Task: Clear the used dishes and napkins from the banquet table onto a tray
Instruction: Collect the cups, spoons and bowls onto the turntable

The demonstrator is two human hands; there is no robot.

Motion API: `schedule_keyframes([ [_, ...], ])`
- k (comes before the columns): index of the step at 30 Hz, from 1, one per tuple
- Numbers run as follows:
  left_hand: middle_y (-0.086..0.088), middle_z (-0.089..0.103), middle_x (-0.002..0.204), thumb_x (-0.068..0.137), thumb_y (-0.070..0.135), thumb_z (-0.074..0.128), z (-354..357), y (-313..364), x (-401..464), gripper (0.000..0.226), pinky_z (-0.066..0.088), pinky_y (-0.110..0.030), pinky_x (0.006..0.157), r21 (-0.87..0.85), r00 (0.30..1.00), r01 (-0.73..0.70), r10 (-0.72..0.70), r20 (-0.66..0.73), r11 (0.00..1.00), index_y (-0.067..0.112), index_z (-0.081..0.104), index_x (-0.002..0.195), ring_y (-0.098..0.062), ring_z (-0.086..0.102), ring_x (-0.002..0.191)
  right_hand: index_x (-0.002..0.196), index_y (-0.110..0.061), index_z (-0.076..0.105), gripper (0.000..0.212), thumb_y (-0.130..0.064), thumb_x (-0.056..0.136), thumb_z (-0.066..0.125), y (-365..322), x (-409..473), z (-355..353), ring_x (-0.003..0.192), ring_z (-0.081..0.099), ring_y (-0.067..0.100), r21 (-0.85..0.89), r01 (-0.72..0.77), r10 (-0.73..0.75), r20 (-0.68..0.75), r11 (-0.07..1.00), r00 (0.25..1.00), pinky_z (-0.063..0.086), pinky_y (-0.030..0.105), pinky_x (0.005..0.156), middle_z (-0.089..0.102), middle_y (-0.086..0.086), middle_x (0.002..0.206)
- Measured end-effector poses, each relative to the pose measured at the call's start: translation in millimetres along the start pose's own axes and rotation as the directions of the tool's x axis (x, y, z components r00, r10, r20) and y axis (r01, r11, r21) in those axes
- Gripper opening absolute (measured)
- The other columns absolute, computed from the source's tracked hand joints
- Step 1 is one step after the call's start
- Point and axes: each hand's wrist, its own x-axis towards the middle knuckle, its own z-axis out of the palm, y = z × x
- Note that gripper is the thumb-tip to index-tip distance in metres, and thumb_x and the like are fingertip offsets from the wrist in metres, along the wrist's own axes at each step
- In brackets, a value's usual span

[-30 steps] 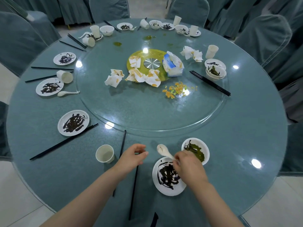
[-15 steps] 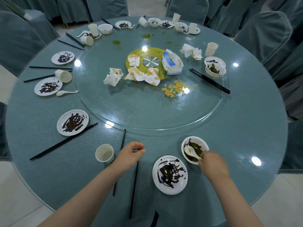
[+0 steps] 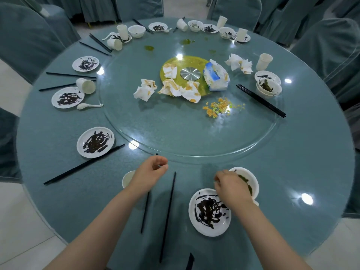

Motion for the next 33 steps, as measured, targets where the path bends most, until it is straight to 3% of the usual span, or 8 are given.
schedule_keyframes([
  [5,0.004,0.070,0.092,0.088,0.014,0.066,-41,-13,19,0.011,0.048,-0.028,0.084,0.007,0.993,0.026,-0.025,-0.114,1.000,0.024,0.068,0.092,-0.013,0.064,0.086,0.121,-0.018,0.058,0.031,-0.016,0.093,0.044,-55,21,13,0.113,0.050,0.024,-0.025,0.261,-0.254,0.162,0.965,0.954,0.044,0.035,0.087,0.056,0.003,0.118],
  [12,0.003,0.062,0.083,0.087,0.009,0.063,-99,-64,32,0.014,0.047,-0.034,0.075,0.133,0.940,0.152,-0.102,-0.327,0.979,0.017,0.065,0.098,-0.016,0.053,0.073,0.136,-0.017,0.042,0.057,-0.001,0.082,0.050,-107,50,39,0.123,0.038,0.030,-0.064,0.629,-0.572,0.354,0.775,0.740,0.040,0.040,0.097,0.034,0.007,0.144],
  [17,-0.019,0.055,0.123,0.081,0.011,0.064,-131,-114,39,0.045,0.042,-0.045,0.098,0.319,0.862,0.368,-0.193,-0.469,0.873,0.005,0.054,0.124,-0.036,0.052,0.110,0.153,-0.027,0.015,0.081,-0.002,0.085,0.051,-125,58,52,0.127,0.035,0.029,-0.148,0.779,-0.669,0.433,0.609,0.604,0.039,0.042,0.097,0.004,0.000,0.162],
  [23,-0.032,0.031,0.147,0.081,0.009,0.065,-159,-143,41,0.068,0.018,-0.047,0.115,0.565,0.853,0.438,-0.124,-0.508,0.699,-0.010,0.034,0.139,-0.043,0.026,0.138,0.152,-0.027,0.017,0.071,-0.005,0.090,0.044,-129,68,60,0.122,0.039,0.030,-0.203,0.813,-0.676,0.467,0.546,0.570,0.039,0.042,0.096,0.009,0.000,0.162],
  [25,-0.030,0.041,0.141,0.082,0.012,0.065,-169,-149,45,0.060,0.028,-0.051,0.111,0.621,0.870,0.410,-0.083,-0.485,0.668,-0.008,0.042,0.135,-0.043,0.036,0.132,0.142,-0.023,0.036,0.057,-0.005,0.089,0.041,-130,70,58,0.113,0.046,0.029,-0.218,0.818,-0.695,0.439,0.532,0.569,0.044,0.041,0.087,0.031,0.003,0.152],
  [27,-0.024,0.053,0.126,0.083,0.018,0.066,-176,-147,47,0.046,0.040,-0.051,0.097,0.662,0.872,0.407,-0.052,-0.487,0.629,0.001,0.053,0.124,-0.042,0.050,0.116,0.113,-0.022,0.058,0.040,-0.011,0.080,0.038,-130,72,58,0.092,0.057,0.024,-0.268,0.832,-0.731,0.397,0.486,0.555,0.047,0.034,0.070,0.057,0.001,0.118],
  [30,-0.020,0.060,0.111,0.084,0.020,0.069,-181,-144,45,0.030,0.043,-0.047,0.086,0.706,0.887,0.374,-0.008,-0.463,0.602,0.007,0.061,0.110,-0.040,0.055,0.103,0.078,-0.027,0.062,0.021,-0.021,0.069,0.044,-126,75,59,0.067,0.057,0.014,-0.352,0.825,-0.706,0.431,0.442,0.562,0.042,0.024,0.054,0.058,-0.008,0.078],
  [33,-0.017,0.062,0.101,0.087,0.015,0.065,-179,-148,40,0.014,0.045,-0.044,0.076,0.732,0.935,0.248,0.041,-0.353,0.635,0.006,0.060,0.098,-0.038,0.057,0.092,0.074,-0.025,0.063,0.015,-0.018,0.071,0.050,-124,78,53,0.064,0.056,0.014,-0.341,0.838,-0.728,0.421,0.425,0.541,0.040,0.023,0.053,0.058,-0.006,0.075],
])
